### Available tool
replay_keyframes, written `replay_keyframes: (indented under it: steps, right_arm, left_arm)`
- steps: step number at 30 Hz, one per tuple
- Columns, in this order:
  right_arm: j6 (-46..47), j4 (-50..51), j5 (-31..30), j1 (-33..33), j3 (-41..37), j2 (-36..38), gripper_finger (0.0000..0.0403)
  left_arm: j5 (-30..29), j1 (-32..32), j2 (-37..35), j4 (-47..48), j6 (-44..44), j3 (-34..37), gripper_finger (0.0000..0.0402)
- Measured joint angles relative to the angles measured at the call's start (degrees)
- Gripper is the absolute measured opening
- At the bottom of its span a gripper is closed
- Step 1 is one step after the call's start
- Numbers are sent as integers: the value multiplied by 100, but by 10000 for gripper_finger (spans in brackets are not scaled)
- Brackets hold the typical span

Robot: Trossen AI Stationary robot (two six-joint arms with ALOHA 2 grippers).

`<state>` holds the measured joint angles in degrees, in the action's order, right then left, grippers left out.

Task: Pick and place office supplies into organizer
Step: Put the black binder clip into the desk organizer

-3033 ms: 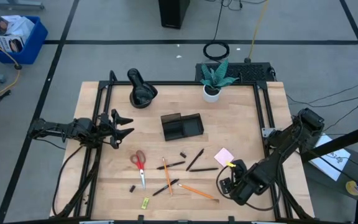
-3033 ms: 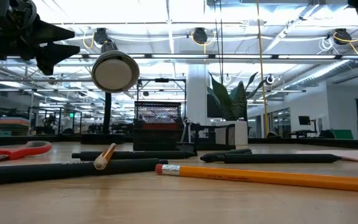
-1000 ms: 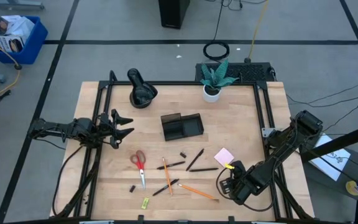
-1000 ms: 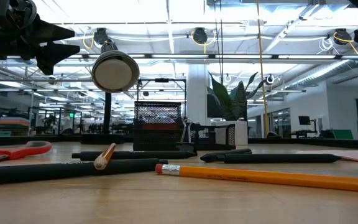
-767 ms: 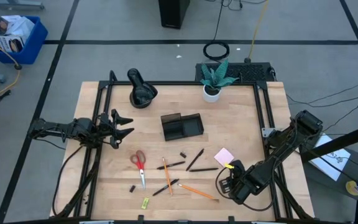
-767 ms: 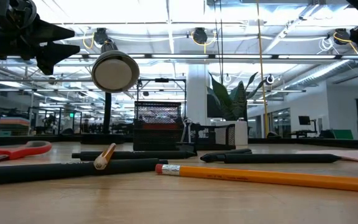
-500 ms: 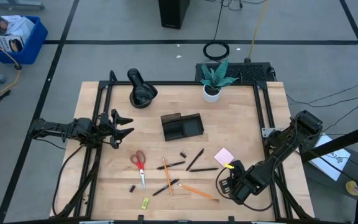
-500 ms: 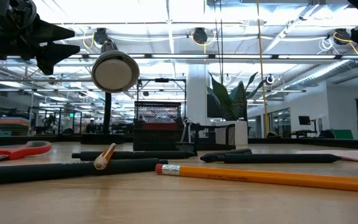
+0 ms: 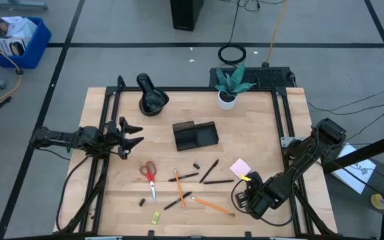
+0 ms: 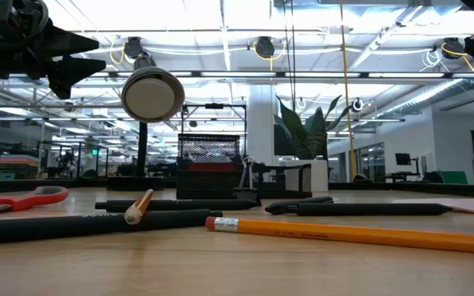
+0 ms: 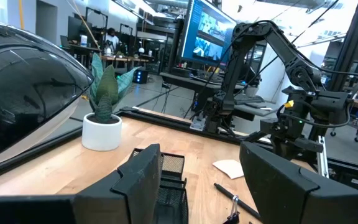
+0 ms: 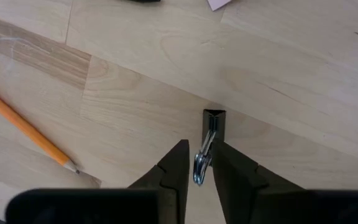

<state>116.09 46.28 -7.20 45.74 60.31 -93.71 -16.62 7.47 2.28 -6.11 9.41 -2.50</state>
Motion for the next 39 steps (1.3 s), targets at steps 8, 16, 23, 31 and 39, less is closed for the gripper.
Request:
replay_keyframes:
  steps: [8,16,23,31,39]
  right_arm:
    - [-82,22,149,0,0,0,24]
    - [-194,45,131,0,0,0,5]
    - [-244,70,89,-2,0,0,10]
    - [-832,-143,-716,-243,0,55,6]
    - [-2365,-1229,-1318,-940,0,57,5]
  left_arm:
    - [0,1,1,0,0,0,225]
    - [0,0,0,0,1,0,225]
    - [0,0,1,0,1,0,225]
    - [0,0,0,0,2,0,225]
    - [0,2,2,-1,1,0,225]
